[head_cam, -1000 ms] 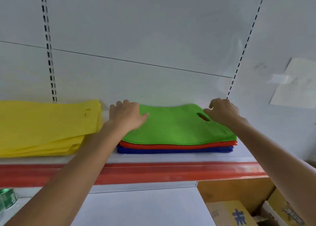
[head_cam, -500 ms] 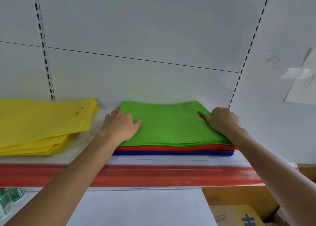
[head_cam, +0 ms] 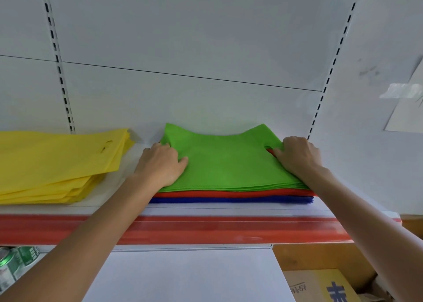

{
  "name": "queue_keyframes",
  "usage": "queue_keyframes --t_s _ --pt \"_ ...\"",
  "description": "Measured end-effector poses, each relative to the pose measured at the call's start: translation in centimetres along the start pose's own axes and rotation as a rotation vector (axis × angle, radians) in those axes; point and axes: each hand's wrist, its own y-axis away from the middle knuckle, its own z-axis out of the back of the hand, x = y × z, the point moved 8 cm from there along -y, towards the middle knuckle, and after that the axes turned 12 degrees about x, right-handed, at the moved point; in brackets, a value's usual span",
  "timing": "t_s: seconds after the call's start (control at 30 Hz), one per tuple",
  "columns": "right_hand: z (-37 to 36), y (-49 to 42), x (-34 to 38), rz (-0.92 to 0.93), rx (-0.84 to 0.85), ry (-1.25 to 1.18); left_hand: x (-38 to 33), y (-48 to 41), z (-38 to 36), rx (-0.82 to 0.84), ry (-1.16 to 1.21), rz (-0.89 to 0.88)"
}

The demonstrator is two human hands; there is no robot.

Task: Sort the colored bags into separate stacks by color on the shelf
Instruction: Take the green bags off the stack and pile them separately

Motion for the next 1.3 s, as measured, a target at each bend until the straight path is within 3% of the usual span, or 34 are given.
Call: queue_keyframes --t_s 0.17,0.33,0.73,0.93,1.3 --pt "0.6 0.6 0.7 0.084 -0.078 0.012 0.5 0.4 0.8 -0.097 0.066 0.064" --pt "1.0 1.1 1.1 0.114 -0.114 -0.002 2.5 0.9 1.3 -0.152 0.478 0.131" --pt "6.2 2.2 3.5 0.105 -0.147 -0.018 3.1 3.2 7.4 -0.242 0.276 -0.1" --pt "7.4 5.4 11.6 0.099 -0.15 -0.042 11.5 4.1 8.4 -0.178 0.271 -0.124" --pt "3.6 12.2 35.7 0.162 -0.128 -0.136 37.3 8.9 9.8 -0.167 0.329 -0.099"
